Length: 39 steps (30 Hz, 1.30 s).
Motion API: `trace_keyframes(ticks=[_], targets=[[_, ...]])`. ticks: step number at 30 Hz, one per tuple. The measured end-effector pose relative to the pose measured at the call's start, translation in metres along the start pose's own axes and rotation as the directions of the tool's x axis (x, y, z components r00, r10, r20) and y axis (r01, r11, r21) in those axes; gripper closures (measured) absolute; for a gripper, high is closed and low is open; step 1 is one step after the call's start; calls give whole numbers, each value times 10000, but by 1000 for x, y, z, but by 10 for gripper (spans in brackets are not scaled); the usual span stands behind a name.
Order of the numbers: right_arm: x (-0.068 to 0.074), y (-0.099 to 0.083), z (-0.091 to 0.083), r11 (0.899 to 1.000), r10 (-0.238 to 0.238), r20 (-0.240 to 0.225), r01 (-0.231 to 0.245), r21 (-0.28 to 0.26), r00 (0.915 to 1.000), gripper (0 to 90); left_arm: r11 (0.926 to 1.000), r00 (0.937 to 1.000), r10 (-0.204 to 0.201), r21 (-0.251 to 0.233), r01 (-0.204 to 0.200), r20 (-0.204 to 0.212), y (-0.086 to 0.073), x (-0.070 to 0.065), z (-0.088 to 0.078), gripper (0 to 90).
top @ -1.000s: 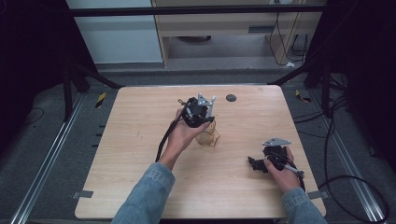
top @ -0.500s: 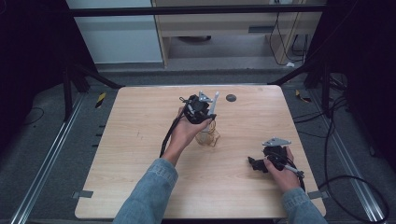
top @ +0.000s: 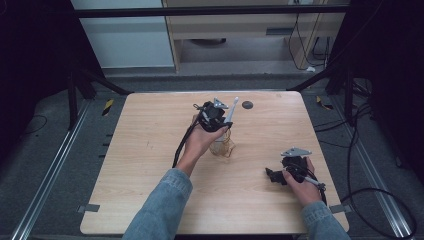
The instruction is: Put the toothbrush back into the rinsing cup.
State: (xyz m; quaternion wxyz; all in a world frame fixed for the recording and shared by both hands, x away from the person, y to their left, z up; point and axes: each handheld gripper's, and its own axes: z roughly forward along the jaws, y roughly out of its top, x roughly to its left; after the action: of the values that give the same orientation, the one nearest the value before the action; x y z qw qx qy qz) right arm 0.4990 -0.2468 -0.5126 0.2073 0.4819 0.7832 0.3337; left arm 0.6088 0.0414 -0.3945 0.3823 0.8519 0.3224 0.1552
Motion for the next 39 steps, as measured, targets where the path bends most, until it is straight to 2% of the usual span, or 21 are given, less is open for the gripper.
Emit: trace_keyframes(ticks=[10,15,23,26,27,28,30,31,39], targets=[[0,0,0,10000,-5,1,5,-1,10000,3,9999,9997,111,-98,-113,-195,0,-3,-2,601],[0,0,0,10000,9,-3,-9,5,10000,3,9994,9990,94,-332,-108,-439,1,-4,-9,543],[0,0,0,10000,-3,2,3,0,10000,3,9983,9982,289,-484,-314,-520,0,-8,-20,474],[0,0,0,10000,-4,3,4,0,10000,3,9987,9984,228,-446,-250,-511,-1,-9,-22,438],[0,0,0,10000,-1,1,1,1,10000,4,9984,9984,226,-497,-252,-517,-1,-9,-23,401],[0,0,0,10000,-1,1,1,1,10000,4,9982,9983,208,-549,-238,-537,-1,-10,-25,401],[0,0,0,10000,-3,0,3,3,10000,3,9980,9986,212,-588,-241,-487,-1,-11,-27,319],[0,0,0,10000,3,0,-3,0,10000,3,9978,9983,331,-562,-358,-472,-1,-14,-29,295],[0,0,0,10000,2,-1,-2,1,10000,3,9970,9966,390,-643,-437,-728,-1,-17,-36,158]])
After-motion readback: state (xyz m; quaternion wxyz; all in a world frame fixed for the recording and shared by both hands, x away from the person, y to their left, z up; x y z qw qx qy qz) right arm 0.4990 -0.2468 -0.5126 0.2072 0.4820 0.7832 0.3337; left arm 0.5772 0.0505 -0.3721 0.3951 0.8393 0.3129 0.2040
